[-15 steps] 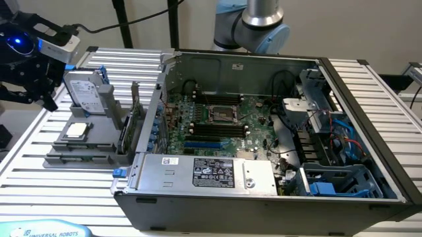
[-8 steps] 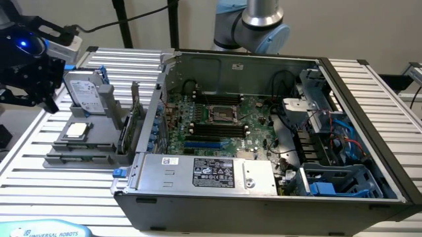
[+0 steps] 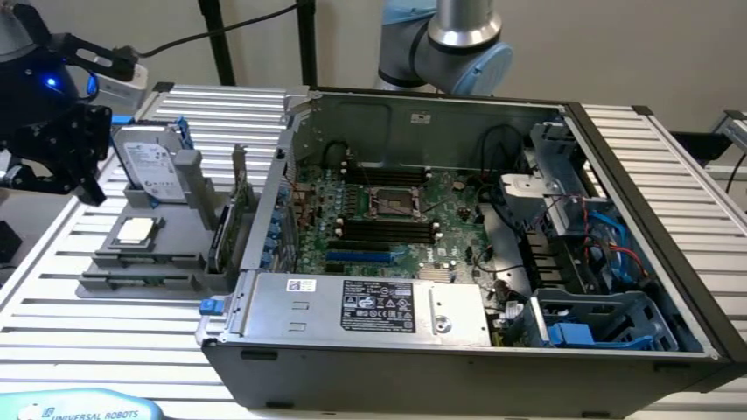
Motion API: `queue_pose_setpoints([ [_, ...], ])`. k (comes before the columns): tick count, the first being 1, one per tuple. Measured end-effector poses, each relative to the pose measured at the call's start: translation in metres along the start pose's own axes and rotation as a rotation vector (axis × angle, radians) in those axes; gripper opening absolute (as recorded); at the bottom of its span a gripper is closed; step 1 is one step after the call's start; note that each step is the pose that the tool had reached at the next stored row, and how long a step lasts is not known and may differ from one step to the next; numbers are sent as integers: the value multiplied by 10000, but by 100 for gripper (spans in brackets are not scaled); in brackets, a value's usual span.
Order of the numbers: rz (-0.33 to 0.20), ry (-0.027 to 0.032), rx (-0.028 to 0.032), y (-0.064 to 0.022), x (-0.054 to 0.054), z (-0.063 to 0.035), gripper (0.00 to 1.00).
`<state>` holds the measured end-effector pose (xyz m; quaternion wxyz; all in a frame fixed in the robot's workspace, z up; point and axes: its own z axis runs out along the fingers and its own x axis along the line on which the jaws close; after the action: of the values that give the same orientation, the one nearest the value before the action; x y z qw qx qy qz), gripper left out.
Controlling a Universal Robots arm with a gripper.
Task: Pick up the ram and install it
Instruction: 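Pick up the ram and move it above insertion slot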
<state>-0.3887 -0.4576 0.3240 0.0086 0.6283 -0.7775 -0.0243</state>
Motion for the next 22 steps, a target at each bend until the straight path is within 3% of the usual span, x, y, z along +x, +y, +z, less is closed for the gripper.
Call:
queue_pose_setpoints([
  [9,-1639,78,-16,-4,1,81,11],
  [14,-2477,109,60,-6,2,115,11],
  [17,-2718,114,93,-13,1,131,11],
  [22,-2749,108,99,-49,7,177,11],
])
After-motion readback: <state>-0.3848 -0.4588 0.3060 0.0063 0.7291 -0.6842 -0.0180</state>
